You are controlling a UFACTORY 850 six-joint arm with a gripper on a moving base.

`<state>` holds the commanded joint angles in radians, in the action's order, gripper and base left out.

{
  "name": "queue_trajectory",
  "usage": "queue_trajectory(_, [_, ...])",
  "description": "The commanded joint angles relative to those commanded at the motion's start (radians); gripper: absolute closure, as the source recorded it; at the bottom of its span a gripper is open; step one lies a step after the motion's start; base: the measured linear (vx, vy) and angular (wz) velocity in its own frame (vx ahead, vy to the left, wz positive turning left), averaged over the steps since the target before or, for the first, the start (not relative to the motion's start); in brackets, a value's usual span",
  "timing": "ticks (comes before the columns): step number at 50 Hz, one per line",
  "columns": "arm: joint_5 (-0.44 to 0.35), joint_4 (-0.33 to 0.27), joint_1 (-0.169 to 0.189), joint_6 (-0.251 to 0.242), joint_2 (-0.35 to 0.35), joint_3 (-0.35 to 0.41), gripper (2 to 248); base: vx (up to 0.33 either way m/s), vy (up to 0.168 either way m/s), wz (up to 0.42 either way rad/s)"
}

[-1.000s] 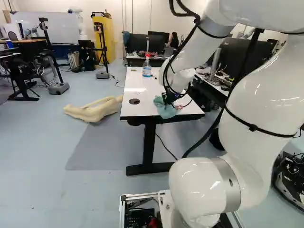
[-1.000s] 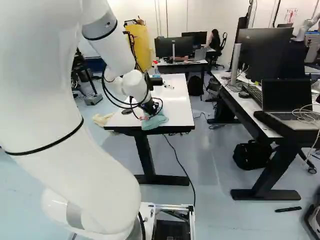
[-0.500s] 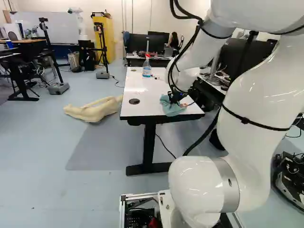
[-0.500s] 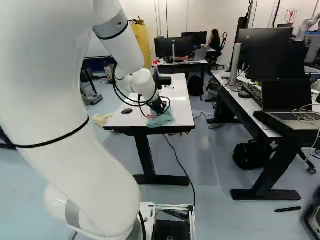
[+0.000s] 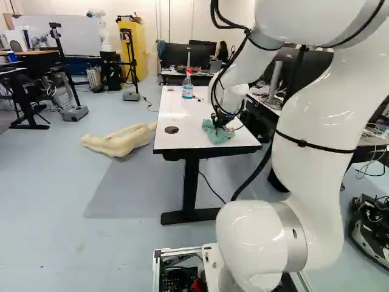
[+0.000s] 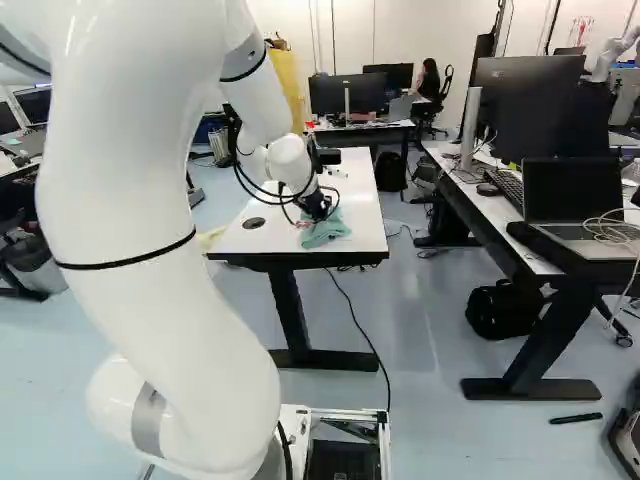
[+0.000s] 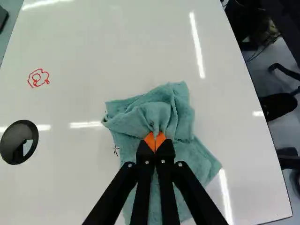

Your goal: Clean the table with the green towel

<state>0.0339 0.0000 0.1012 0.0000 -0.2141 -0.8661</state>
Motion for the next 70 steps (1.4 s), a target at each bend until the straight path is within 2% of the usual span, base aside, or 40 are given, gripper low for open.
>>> queue_trajectory(19, [0.000,0.000,-0.055,0.000,-0.050,-0.060,229,0.000,0.000,0.000])
queue_trajectory(38, [0.000,0.000,-0.115,0.000,-0.054,-0.064,229,0.000,0.000,0.000])
queue_trajectory(56, [0.000,0.000,-0.165,0.000,-0.013,-0.015,229,0.000,0.000,0.000])
queue_trajectory(70, [0.000,0.000,-0.170,0.000,0.047,0.054,229,0.000,0.000,0.000])
